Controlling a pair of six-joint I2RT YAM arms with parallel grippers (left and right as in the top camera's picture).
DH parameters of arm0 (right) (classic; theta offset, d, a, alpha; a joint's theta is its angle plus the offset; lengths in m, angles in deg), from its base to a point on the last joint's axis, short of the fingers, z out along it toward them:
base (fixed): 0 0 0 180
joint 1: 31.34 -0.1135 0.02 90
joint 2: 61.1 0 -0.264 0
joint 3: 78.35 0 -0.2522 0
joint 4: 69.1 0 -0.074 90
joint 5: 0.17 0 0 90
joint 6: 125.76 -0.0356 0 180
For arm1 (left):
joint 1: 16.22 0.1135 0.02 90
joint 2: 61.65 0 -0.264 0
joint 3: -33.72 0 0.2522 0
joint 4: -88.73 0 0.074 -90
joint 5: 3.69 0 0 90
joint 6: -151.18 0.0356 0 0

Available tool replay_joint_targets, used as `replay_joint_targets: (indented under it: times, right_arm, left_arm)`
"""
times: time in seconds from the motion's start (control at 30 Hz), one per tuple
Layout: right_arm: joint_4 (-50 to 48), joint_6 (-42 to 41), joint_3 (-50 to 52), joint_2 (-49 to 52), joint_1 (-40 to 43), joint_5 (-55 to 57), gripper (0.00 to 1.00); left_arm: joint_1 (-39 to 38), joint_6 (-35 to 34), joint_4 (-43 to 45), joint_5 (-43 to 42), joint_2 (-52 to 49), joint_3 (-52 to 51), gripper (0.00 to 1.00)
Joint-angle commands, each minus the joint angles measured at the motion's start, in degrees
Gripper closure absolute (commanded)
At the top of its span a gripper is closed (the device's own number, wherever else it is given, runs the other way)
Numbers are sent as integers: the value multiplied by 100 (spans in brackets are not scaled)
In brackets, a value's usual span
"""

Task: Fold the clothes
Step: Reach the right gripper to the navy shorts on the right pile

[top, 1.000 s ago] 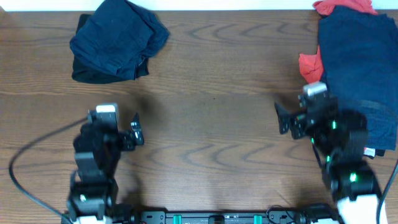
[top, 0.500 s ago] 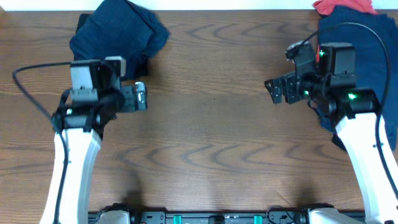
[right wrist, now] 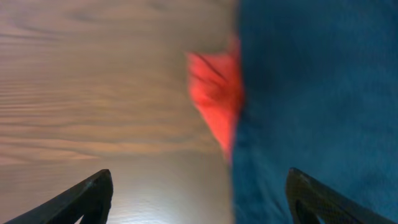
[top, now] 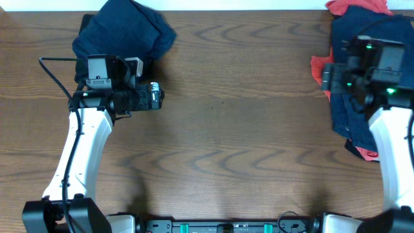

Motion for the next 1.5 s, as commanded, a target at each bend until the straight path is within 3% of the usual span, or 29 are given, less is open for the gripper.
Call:
replay_joint_targets:
  times: [0.0, 0.13, 0.57, 0.93, 1.0, 1.17, 1.23, 1.47]
  right_arm:
    - [173, -195, -83, 317, 317, 286, 16]
    - [378, -192, -83, 778, 468, 455, 26]
    - [-79, -125, -83, 2013, 472, 1217, 41]
    - [-385, 120, -83, 2485, 501, 1534, 45]
    - [-407, 120, -81, 2535, 535, 1556, 53]
    - [-424, 131, -81, 2601, 697, 1598, 87]
    - [-435, 127, -81, 2601, 748, 1593, 96]
    - [-424, 63, -162, 2520, 737, 1327, 99]
  left_arm:
    - [-4, 129, 2, -101, -15, 81, 2]
    - [-70, 146, 26, -96, -15, 81, 2]
    - [-262, 293, 79, -76, -15, 81, 1]
    - [-262, 293, 79, -76, -15, 74, 1]
    - [-262, 293, 79, -76, -15, 70, 1]
    - [-262, 293, 79, -74, -20, 70, 1]
    - [-262, 293, 81, -74, -20, 70, 2]
    - [-262, 293, 105, -74, -20, 70, 1]
